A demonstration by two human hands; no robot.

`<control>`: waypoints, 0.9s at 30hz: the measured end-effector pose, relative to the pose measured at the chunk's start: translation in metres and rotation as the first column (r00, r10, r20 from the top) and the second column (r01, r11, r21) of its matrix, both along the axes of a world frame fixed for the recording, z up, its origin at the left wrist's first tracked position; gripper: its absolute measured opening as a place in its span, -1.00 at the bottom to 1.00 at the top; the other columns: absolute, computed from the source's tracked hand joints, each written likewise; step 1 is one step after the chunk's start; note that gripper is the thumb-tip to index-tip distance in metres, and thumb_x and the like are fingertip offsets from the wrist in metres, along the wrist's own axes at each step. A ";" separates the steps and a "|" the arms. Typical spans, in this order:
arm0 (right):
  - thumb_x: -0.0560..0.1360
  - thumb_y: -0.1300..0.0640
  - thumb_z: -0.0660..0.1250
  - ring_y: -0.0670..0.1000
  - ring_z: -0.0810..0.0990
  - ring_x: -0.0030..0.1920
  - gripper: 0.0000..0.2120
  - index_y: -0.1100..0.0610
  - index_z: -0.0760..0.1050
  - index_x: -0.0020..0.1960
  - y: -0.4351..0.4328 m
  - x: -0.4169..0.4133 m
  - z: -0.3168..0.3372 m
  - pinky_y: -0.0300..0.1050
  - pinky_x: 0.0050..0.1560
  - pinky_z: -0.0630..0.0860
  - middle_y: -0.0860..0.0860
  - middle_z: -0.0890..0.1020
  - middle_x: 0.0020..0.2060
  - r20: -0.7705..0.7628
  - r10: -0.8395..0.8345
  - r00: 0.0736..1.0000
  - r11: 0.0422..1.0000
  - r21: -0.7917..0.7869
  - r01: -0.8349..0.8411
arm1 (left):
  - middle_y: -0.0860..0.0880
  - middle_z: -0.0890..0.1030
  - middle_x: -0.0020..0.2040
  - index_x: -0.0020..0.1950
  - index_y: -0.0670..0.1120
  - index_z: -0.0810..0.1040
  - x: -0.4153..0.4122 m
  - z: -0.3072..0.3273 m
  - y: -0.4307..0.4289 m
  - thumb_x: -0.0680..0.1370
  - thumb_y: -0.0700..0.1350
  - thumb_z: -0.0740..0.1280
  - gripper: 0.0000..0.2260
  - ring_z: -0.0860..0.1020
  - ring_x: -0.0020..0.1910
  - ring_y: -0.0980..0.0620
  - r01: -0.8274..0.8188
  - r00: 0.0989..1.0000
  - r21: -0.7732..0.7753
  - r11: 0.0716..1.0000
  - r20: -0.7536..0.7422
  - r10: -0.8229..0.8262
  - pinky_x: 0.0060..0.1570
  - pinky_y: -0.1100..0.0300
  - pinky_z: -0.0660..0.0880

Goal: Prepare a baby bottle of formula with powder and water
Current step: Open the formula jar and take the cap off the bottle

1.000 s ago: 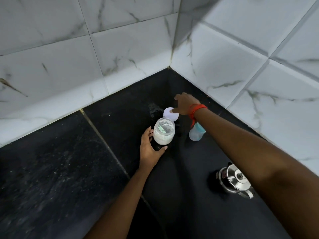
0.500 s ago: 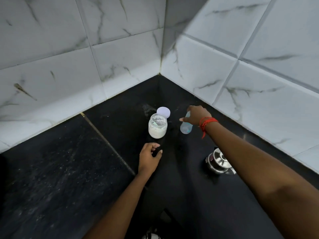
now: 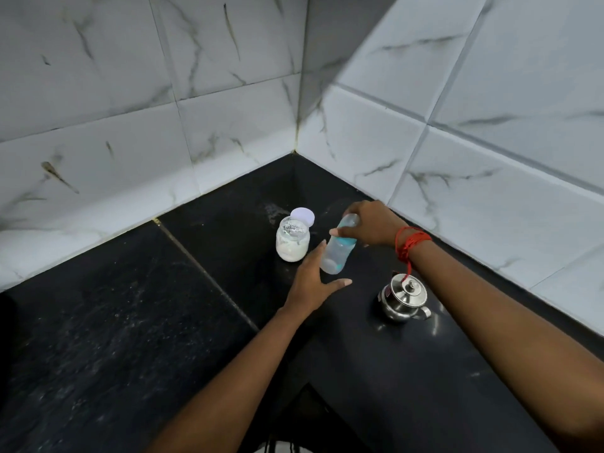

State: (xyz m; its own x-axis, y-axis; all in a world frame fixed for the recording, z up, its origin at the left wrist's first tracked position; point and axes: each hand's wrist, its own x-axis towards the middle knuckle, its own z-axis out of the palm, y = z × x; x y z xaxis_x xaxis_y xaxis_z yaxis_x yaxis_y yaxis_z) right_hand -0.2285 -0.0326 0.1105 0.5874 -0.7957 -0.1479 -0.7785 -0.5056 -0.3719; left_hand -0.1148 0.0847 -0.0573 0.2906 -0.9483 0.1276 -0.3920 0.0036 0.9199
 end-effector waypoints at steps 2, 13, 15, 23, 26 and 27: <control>0.42 -0.29 0.44 -0.01 0.67 -0.44 -0.54 0.08 0.54 0.04 0.011 -0.006 0.006 -0.08 -0.27 0.68 0.01 0.66 -0.18 0.012 0.016 1.000 1.000 0.005 -0.016 | 0.03 0.51 0.46 0.55 -0.06 0.37 -0.007 0.008 0.003 0.40 0.16 0.60 -0.19 0.45 0.44 0.15 -0.039 0.999 -0.093 0.995 -0.022 0.037 0.41 0.20 0.42; 0.53 0.20 0.44 0.02 0.65 0.10 -0.68 0.23 0.54 0.26 -0.005 -0.030 0.020 -0.12 0.11 0.63 0.09 0.66 0.12 0.258 0.211 0.943 0.909 0.302 -0.286 | 0.03 0.69 0.21 0.35 -0.08 0.57 0.013 0.027 -0.003 0.45 -0.19 0.60 -0.51 0.66 0.19 0.12 0.194 0.933 0.019 0.981 -0.312 -0.179 0.20 0.21 0.58; 0.53 0.25 0.43 -0.02 0.63 0.10 -0.67 0.26 0.51 0.28 -0.010 -0.032 0.016 -0.17 0.09 0.62 0.12 0.64 0.13 0.267 0.220 0.938 0.889 0.341 -0.306 | 0.06 0.68 0.20 0.36 -0.09 0.56 0.017 0.028 -0.005 0.45 -0.19 0.60 -0.50 0.65 0.17 0.18 0.206 0.934 0.034 0.978 -0.304 -0.186 0.14 0.30 0.57; 0.50 0.02 0.46 0.04 0.69 -0.38 -0.74 0.08 0.56 0.14 -0.059 -0.029 0.008 -0.13 -0.34 0.67 0.15 0.67 -0.11 0.267 -0.203 0.942 0.965 0.218 0.146 | 0.05 0.67 0.18 0.26 -0.02 0.58 0.025 0.011 -0.007 0.41 -0.17 0.62 -0.54 0.64 0.19 0.06 0.112 0.962 0.123 0.986 -0.261 -0.077 0.24 0.13 0.57; 0.44 0.12 0.44 0.11 0.68 -0.31 -0.69 0.10 0.58 0.18 -0.074 -0.020 -0.033 -0.03 -0.35 0.68 0.11 0.62 0.00 0.155 -0.332 0.931 0.941 0.127 0.314 | 0.08 0.69 0.14 0.16 0.10 0.57 0.024 0.013 -0.007 0.35 -0.15 0.64 -0.54 0.66 0.15 0.08 0.063 0.964 0.100 0.993 -0.263 -0.035 0.18 0.17 0.58; 0.43 0.14 0.41 0.14 0.68 -0.22 -0.69 0.11 0.58 0.17 -0.075 -0.017 -0.049 0.04 -0.25 0.70 0.10 0.62 0.02 0.107 -0.350 0.930 0.932 0.133 0.336 | 0.08 0.69 0.14 0.15 0.12 0.57 0.024 0.012 -0.008 0.33 -0.11 0.64 -0.53 0.66 0.15 0.09 0.055 0.964 0.091 0.994 -0.263 -0.030 0.19 0.15 0.59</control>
